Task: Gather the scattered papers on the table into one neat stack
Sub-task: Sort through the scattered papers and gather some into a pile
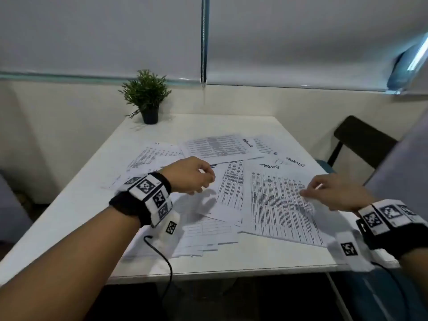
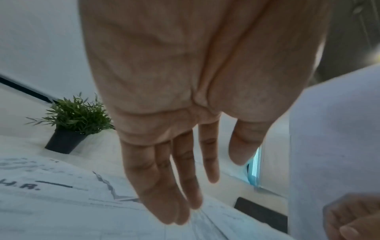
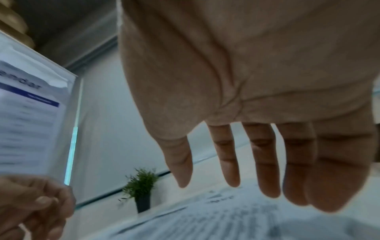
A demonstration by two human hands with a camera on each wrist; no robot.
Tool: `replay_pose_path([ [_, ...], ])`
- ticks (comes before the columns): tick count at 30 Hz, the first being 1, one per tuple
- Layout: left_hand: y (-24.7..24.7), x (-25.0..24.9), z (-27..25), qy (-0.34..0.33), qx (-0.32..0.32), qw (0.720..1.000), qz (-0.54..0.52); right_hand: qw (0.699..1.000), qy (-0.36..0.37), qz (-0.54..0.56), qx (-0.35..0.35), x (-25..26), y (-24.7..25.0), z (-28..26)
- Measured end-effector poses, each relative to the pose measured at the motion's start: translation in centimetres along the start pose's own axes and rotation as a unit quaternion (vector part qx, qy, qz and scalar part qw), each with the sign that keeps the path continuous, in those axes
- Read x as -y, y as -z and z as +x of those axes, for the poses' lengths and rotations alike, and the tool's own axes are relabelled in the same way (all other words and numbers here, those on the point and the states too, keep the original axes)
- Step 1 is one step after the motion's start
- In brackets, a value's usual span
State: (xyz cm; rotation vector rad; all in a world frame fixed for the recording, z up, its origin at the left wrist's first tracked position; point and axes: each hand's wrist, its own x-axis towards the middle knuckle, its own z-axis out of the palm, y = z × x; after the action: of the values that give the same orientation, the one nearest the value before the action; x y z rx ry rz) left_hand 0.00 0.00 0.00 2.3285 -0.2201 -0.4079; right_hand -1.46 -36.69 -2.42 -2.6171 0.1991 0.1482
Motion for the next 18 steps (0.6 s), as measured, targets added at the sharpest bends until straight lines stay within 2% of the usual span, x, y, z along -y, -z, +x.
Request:
replay_pose_path([
  [3,-1.0,-1.6,2.8,0.022,0.001,0.991,0.132,0.997,-0.072,-0.013,0.039,-0.8,-0.3,0.6],
  [5,-2.4,-3.2,4.6,0.026,0.033,0.968,0.247,0.995,-0.077,-0.043,0.055,-0.5,-0.8,0.9],
  [7,-4.2,-4.1,6.4,0.026,0.062,0.946,0.318,0.993,-0.072,-0.071,0.068,-0.1,-1.2,1.3],
  [10,-6.2,-4.9,9.1,0.031,0.066,0.935,0.346,0.992,-0.064,-0.063,0.087,0.1,-1.3,2.4],
  [13,-7.1,-5.4,10.9,0.033,0.061,0.945,0.32,0.993,-0.071,-0.019,0.097,0.0,-1.5,3.0],
  [15,-7.4,-5.5,11.7,0.037,0.059,0.947,0.312,0.993,-0.069,-0.018,0.094,-0.2,-1.6,3.2],
  [18,-8.5,-5.5,12.0,0.047,0.05,0.936,0.345,0.993,-0.09,-0.019,0.07,-0.8,-1.6,3.5],
])
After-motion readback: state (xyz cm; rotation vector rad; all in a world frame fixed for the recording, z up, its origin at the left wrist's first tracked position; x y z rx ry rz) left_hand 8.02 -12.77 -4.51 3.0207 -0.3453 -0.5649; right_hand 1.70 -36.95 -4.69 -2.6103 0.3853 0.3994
